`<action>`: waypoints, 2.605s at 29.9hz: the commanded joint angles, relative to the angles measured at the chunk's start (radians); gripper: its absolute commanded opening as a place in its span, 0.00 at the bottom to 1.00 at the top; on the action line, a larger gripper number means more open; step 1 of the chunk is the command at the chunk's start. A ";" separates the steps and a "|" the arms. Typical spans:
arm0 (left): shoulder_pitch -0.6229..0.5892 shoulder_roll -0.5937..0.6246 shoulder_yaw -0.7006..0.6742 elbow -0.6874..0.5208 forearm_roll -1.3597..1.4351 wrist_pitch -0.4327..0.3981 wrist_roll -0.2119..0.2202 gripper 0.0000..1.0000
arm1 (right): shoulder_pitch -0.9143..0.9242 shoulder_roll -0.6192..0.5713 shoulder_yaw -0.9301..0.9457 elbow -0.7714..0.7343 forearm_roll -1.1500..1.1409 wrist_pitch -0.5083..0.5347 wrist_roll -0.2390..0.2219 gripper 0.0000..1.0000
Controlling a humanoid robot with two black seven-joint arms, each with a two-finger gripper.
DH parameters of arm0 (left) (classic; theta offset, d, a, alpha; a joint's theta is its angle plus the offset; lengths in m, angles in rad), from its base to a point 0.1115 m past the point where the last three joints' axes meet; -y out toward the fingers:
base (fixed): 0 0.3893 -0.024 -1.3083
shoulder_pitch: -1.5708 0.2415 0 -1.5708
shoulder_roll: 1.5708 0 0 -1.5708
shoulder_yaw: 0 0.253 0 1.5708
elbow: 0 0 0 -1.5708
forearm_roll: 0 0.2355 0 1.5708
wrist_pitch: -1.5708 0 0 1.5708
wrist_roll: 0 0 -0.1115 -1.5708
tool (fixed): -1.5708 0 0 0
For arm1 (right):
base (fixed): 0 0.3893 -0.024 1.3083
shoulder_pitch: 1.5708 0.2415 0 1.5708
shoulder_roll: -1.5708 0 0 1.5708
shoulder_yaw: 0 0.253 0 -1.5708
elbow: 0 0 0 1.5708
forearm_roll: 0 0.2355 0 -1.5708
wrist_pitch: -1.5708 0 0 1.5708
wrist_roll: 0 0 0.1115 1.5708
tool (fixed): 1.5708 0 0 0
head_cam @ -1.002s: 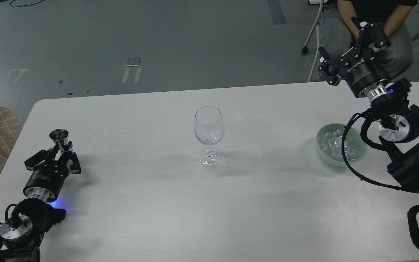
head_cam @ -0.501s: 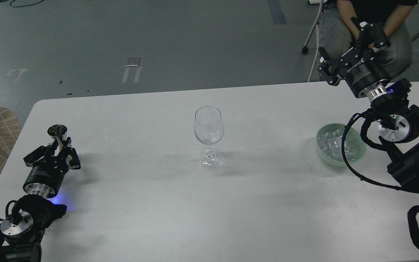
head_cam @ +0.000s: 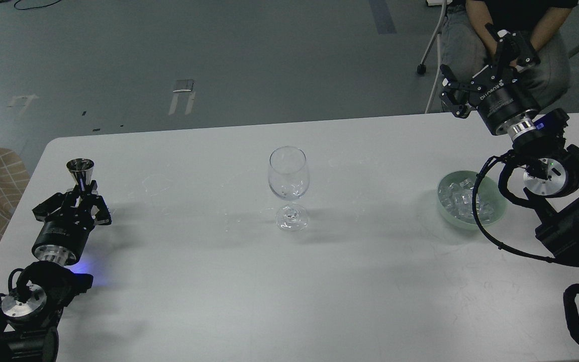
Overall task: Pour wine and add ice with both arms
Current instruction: 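Lift the metal jigger upright with the left gripper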
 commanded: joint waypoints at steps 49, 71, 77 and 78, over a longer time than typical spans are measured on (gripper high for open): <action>-0.034 0.001 -0.001 -0.009 0.000 0.000 -0.059 0.00 | 0.011 0.005 0.000 -0.005 -0.002 0.000 0.000 1.00; -0.041 -0.001 0.008 -0.008 0.005 0.000 -0.078 0.00 | 0.003 0.005 -0.002 -0.003 -0.003 0.000 0.000 1.00; -0.042 -0.007 0.008 -0.011 0.005 0.000 -0.076 0.00 | 0.003 0.005 0.000 -0.003 -0.002 0.000 0.000 1.00; -0.044 -0.010 0.010 -0.011 0.006 0.000 -0.076 0.00 | 0.003 0.005 0.000 -0.003 -0.002 0.000 0.000 1.00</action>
